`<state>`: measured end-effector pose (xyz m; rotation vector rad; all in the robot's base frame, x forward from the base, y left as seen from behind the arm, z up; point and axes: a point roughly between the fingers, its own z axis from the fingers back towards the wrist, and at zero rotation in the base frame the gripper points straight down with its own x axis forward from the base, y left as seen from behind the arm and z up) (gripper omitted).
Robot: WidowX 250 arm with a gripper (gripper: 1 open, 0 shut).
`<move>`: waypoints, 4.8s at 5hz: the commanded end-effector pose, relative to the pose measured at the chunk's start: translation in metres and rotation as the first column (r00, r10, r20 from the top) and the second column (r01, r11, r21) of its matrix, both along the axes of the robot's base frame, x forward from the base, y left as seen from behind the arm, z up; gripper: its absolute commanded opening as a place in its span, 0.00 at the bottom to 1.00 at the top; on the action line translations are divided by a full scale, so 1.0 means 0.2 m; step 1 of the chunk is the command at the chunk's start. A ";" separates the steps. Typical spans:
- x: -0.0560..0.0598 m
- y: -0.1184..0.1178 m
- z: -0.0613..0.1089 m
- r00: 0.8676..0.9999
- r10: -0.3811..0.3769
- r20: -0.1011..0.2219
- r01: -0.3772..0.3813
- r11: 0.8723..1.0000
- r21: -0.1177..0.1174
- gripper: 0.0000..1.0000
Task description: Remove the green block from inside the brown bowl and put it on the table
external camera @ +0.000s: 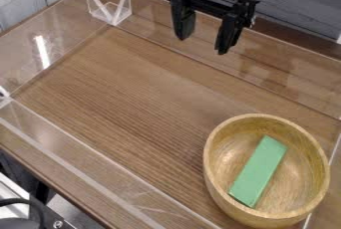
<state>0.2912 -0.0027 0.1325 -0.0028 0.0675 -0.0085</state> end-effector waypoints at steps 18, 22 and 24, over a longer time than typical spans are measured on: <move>-0.19 -0.56 -0.40 0.995 -0.042 0.087 0.051 0.994 -0.100 1.00; -0.19 -0.56 -0.48 0.996 -0.036 0.087 0.046 0.993 -0.108 0.00; -0.20 -0.55 -0.42 0.997 -0.027 0.068 0.034 0.994 -0.104 0.00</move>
